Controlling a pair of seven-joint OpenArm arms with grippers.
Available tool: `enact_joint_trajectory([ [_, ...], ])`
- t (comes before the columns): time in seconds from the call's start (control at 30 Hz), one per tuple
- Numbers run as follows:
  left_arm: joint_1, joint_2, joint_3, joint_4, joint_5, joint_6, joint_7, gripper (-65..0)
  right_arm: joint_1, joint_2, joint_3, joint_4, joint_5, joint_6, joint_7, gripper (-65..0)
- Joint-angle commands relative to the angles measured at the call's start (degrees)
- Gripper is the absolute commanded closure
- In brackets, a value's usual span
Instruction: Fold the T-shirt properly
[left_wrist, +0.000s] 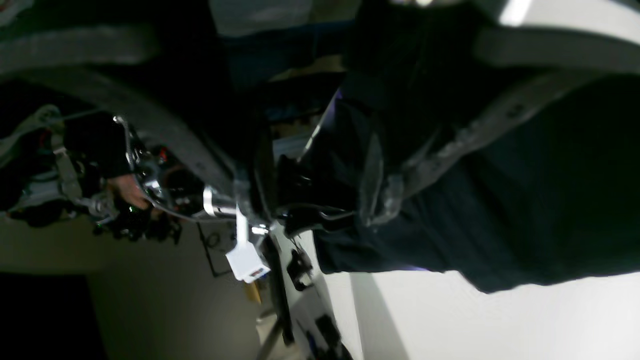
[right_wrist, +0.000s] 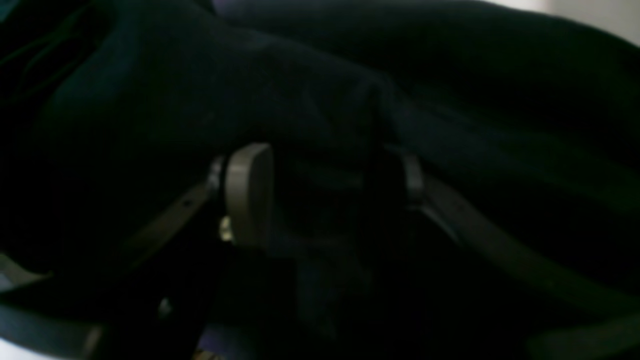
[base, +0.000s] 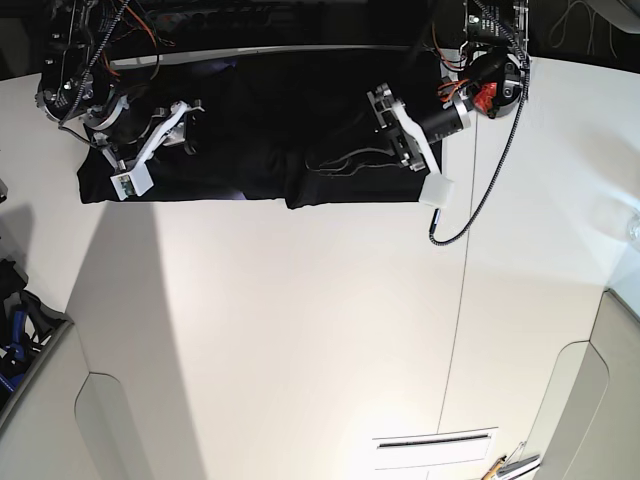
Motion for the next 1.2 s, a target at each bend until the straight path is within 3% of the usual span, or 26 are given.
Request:
enact_joint_trajectory([
  [0.0,-0.48,-0.04,0.09,1.73,-1.84,-0.54,-0.57,-31.1,-0.04,0.17,0.04,1.46,0.52,-0.13,-1.42,-32.3],
  [0.1,-0.48,-0.04,0.04,4.07,-0.39,-0.54,-0.07,-31.1,-0.04,0.17,0.04,4.9,0.48,-0.13,-2.4,-32.3],
  [0.2,-0.46,-0.09,-1.03,8.28,6.19,-0.54,0.52,-30.8,-0.04,0.17,0.04,9.16,0.46,-0.15,-3.3,-32.3],
  [0.23,-0.46,-0.35,-1.66,9.77,9.05,-0.54,0.5,-28.1,-0.07,0.17,0.04,10.56,0.46,-0.15,-3.41,-32.3],
  [0.37,-0.42,-1.73,-5.73,13.97,20.04,-0.54,0.46,0.0,-0.09,0.17,0.04,14.86,0.46,-0.15,-4.15,-32.3],
  [0.6,3.63,-5.09,-10.47,14.45,32.87,2.05,0.02,0.0,-0.04,0.17,0.04,15.89,0.46,-0.15,-4.09,-32.3],
  [0.77,6.64,-4.92,-9.2,14.45,31.71,4.33,0.07,0.0,-0.04,0.15,0.04,15.89,0.48,-0.17,-4.02,-32.3],
  [1.17,4.96,-4.61,17.25,14.47,29.24,4.04,-1.49,0.0,-0.04,0.17,0.04,15.89,0.44,-0.15,-3.87,-32.3],
])
